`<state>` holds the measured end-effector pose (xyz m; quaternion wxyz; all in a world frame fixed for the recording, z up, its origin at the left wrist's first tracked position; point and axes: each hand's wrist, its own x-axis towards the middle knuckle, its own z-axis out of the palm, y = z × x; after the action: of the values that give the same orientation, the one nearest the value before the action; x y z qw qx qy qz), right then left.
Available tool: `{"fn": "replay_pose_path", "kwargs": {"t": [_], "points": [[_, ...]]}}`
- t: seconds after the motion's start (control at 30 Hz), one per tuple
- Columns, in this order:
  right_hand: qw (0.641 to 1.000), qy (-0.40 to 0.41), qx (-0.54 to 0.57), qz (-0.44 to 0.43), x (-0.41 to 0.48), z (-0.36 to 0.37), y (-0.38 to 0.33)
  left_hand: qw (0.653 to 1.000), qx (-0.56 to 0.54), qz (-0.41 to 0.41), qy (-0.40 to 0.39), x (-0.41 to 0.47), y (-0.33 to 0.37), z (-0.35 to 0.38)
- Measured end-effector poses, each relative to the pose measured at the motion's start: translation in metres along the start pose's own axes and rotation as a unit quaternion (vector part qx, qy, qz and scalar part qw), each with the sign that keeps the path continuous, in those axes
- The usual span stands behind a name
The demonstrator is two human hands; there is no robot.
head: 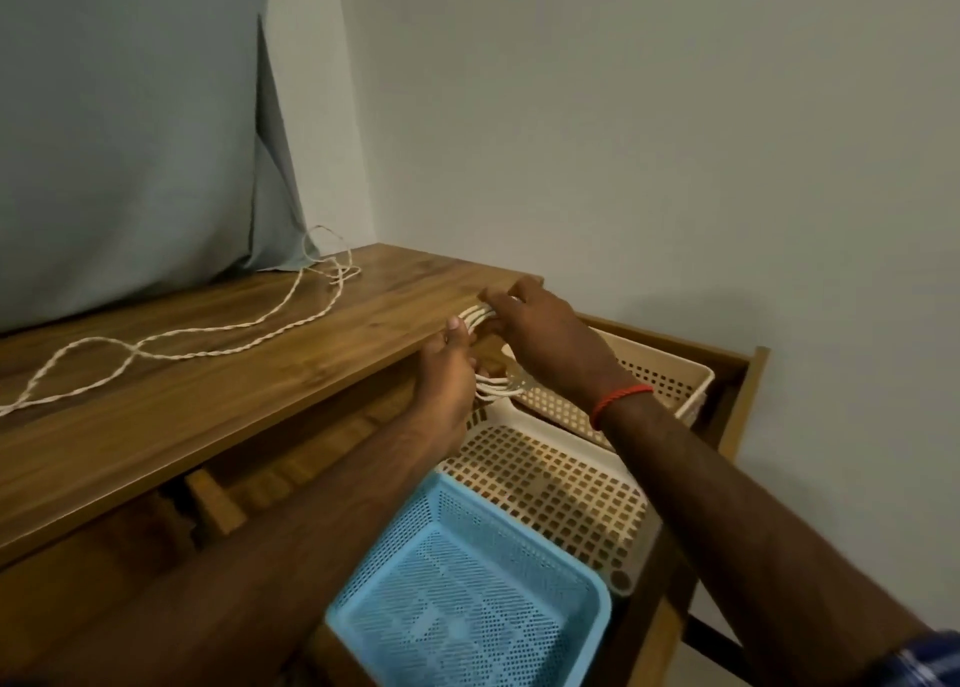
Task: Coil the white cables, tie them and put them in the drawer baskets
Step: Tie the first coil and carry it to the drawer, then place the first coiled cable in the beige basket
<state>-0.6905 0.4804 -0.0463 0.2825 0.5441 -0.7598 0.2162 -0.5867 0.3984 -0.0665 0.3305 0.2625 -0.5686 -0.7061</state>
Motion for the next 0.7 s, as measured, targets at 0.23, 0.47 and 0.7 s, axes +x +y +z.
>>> {"fn": "replay_pose_path", "kwargs": {"t": [0.23,0.47,0.7], "points": [[0.995,-0.04,-0.013,0.095,-0.007,0.014,0.074,0.994,0.082,0.008,-0.07,0.04,-0.019,0.062],[0.979,-0.068,-0.045,0.187,-0.008,0.029,0.13,0.934,0.314,0.122,-0.118,0.085,-0.039,0.104],[0.955,-0.097,-0.149,0.237,-0.025,0.046,0.151,0.763,0.574,0.181,-0.234,0.121,-0.055,0.124]]}}
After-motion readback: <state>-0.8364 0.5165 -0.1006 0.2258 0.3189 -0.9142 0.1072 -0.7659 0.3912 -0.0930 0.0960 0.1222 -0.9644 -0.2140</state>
